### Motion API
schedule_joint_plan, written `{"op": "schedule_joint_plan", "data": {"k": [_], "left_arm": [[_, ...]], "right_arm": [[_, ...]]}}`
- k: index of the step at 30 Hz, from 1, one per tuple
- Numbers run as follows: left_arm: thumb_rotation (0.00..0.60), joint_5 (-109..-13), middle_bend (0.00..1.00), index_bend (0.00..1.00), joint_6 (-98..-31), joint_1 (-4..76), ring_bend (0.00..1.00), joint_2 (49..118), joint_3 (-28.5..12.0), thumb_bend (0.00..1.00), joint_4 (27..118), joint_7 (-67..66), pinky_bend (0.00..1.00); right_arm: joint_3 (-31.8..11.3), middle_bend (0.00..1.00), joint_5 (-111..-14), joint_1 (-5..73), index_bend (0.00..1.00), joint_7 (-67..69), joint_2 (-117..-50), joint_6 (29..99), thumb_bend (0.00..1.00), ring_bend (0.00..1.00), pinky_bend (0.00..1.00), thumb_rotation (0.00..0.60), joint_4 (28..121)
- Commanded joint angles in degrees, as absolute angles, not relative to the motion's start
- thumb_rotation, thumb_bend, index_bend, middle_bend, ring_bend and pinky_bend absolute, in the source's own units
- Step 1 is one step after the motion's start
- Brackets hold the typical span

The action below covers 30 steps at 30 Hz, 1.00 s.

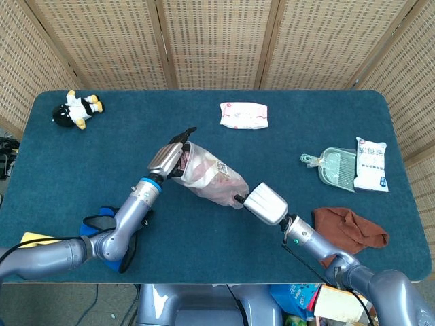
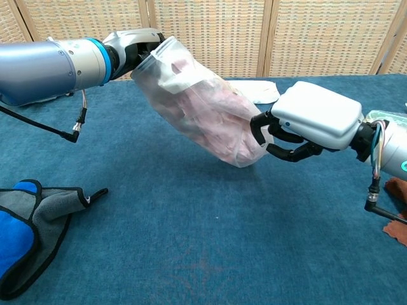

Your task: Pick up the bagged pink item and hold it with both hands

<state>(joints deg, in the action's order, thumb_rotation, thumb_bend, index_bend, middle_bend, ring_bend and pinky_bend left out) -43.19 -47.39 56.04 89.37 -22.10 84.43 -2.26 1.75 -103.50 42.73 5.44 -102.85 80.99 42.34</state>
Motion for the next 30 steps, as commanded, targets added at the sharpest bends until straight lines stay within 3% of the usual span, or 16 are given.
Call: {"op": "schedule_joint_plan", "data": {"k": [1,13,30], "left_arm": [[0.600,-43.2,0.00,0.73,-47.4,56.0,0.00,89.3,-22.1,0.54,84.5,-2.1,0.00],[0.600,-43.7,0.00,0.73,-47.4,55.8,0.00,88.9,-22.1,0.54,84.6,-1.2,0.00],[0.600,-45.3,0.00,0.73,-45.6,51.6,0.00,83.6,-24.4,0.54,83.7,7.3,0.00]], "right_arm": [[1.8,0.91,-103.5,42.8,0.65,5.5,-102.8,81.1,0.70,0.96,1.00,0.600,42.4],[2.1,0.92,-103.9,43.0,0.74,5.2,-102.6,81.8,0.74,0.97,1.00,0.600,43.4],[3.9,0.93,-105.0,41.6,0.76,4.3,-98.9,83.6,0.80,0.97,1.00,0.600,38.2]]}}
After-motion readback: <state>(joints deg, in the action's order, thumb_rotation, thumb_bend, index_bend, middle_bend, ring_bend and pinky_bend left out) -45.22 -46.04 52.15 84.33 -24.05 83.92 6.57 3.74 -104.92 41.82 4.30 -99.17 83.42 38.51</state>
